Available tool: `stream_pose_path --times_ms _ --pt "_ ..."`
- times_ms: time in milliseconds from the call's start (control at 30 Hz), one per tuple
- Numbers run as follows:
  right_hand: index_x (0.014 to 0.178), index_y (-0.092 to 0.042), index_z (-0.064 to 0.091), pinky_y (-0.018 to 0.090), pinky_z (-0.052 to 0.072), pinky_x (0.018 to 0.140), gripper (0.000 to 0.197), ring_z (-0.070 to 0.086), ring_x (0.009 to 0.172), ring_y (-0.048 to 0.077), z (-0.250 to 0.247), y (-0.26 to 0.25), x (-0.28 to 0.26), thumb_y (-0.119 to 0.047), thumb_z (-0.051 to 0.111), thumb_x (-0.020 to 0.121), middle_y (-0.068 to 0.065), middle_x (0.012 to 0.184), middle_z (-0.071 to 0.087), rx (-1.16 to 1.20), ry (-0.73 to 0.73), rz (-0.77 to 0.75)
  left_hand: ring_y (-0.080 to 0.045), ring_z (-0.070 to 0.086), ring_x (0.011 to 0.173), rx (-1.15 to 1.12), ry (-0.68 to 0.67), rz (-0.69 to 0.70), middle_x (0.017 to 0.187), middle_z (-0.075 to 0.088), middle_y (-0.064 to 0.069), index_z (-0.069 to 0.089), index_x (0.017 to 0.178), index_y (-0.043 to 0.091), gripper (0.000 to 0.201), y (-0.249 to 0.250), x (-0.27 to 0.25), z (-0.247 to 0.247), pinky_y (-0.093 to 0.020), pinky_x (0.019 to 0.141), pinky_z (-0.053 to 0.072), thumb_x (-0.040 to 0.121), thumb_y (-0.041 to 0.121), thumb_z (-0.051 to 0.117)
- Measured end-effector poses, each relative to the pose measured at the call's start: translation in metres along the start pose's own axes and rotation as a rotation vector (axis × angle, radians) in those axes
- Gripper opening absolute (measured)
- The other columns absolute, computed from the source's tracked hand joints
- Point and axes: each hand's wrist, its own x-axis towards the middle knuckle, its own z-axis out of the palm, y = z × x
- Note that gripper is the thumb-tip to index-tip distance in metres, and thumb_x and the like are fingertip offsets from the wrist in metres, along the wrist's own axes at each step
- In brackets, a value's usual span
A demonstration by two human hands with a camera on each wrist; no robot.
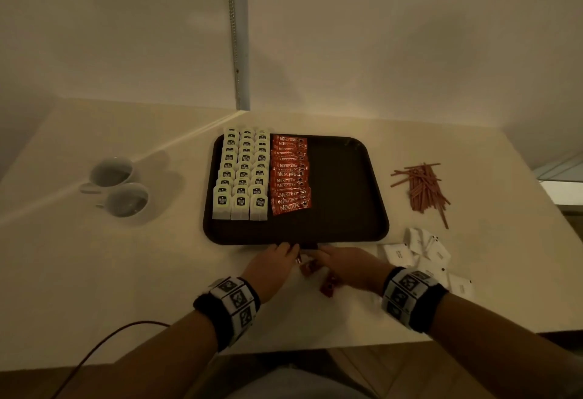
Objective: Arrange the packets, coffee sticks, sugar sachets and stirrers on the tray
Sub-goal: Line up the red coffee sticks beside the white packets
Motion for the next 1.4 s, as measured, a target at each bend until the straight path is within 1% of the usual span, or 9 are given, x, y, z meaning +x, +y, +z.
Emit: stream_pose_path --times_ms 200,433,600,733,867,1000,1133,1267,1400 --pt "0.119 -0.014 0.054 0.031 0.046 0.089 0.029 0.052 0.108 0.022 0.002 0.007 -0.001 -0.021 0.055 0.091 0.007 0.126 0.048 -0.171 0.026 -0.040 -0.022 0.044 0.119 -0.001 0.018 -0.043 0.137 0.041 -0.010 0.042 0.136 0.010 0.038 0.003 0.003 0.000 -0.031 0.100 0.040 0.100 0.024 0.042" --pt "0.128 -0.013 0.048 0.038 0.032 0.106 0.034 0.042 0.124 0.025 0.013 0.008 0.002 -0.020 0.049 0.094 0.009 0.132 0.049 -0.284 0.014 -0.031 -0.023 0.043 0.122 0.035 0.047 -0.069 0.136 0.044 -0.010 0.041 0.133 0.010 0.033 0.001 0.002 0.005 -0.031 0.103 0.035 0.101 0.019 0.038" --pt "0.130 -0.011 0.045 0.034 0.035 0.106 0.034 0.043 0.125 0.025 0.010 -0.005 0.001 -0.020 0.043 0.098 0.011 0.137 0.044 -0.057 0.042 0.015 -0.024 0.040 0.125 0.013 -0.006 -0.154 0.139 0.040 -0.012 0.036 0.136 0.008 0.036 -0.005 -0.004 0.012 -0.033 0.107 0.032 0.101 0.017 0.037" --pt "0.124 -0.020 0.040 0.031 0.049 0.087 0.026 0.055 0.095 0.018 -0.030 -0.011 0.005 -0.024 0.041 0.099 0.006 0.118 0.050 0.425 0.122 0.095 -0.016 0.050 0.101 -0.493 0.055 -0.272 0.117 0.051 -0.006 0.045 0.119 0.013 0.021 -0.015 -0.009 -0.001 -0.026 0.092 0.041 0.099 0.011 0.039" --pt "0.128 -0.021 0.033 0.021 0.047 0.067 0.028 0.054 0.074 0.010 -0.085 -0.015 0.009 -0.025 0.036 0.101 -0.003 0.091 0.055 0.790 0.204 0.054 0.000 0.047 0.076 -1.186 0.315 -0.359 0.092 0.052 0.010 0.048 0.108 0.023 0.019 -0.025 -0.017 -0.049 -0.017 0.070 0.040 0.098 0.008 0.045" --pt "0.124 -0.016 0.046 0.028 0.050 0.088 0.027 0.058 0.099 0.013 -0.127 -0.031 0.020 -0.026 0.043 0.099 -0.003 0.115 0.057 0.761 0.279 -0.048 -0.004 0.057 0.073 -1.584 0.481 -0.305 0.082 0.062 0.007 0.059 0.112 0.021 0.029 -0.029 -0.015 -0.103 -0.014 0.065 0.045 0.084 0.024 0.068" --pt "0.129 -0.007 0.044 0.025 0.049 0.088 0.038 0.058 0.100 0.010 -0.157 -0.051 0.027 -0.007 0.050 0.092 0.001 0.113 0.057 0.789 0.302 -0.166 -0.003 0.048 0.057 -1.743 0.589 -0.280 0.063 0.060 0.008 0.062 0.114 0.020 0.022 -0.029 -0.002 -0.136 -0.014 0.053 0.040 0.093 0.024 0.057" --pt "0.128 -0.005 0.046 0.008 0.046 0.075 0.033 0.056 0.086 0.006 -0.178 -0.060 0.022 -0.002 0.041 0.096 -0.001 0.106 0.058 0.917 0.335 -0.242 -0.012 0.067 0.093 -1.975 0.670 -0.261 0.105 0.071 -0.004 0.056 0.125 0.009 0.031 -0.038 0.007 -0.150 -0.022 0.073 0.053 0.099 0.023 0.046" --pt "0.130 -0.014 0.050 0.023 0.041 0.090 0.033 0.050 0.102 0.016 -0.181 -0.051 0.029 -0.016 0.044 0.098 0.010 0.116 0.052 0.685 0.485 -0.188 -0.013 0.068 0.073 -2.019 0.834 -0.371 0.086 0.068 -0.005 0.058 0.099 0.011 0.020 -0.052 0.004 -0.164 -0.025 0.061 0.054 0.101 0.021 0.041"
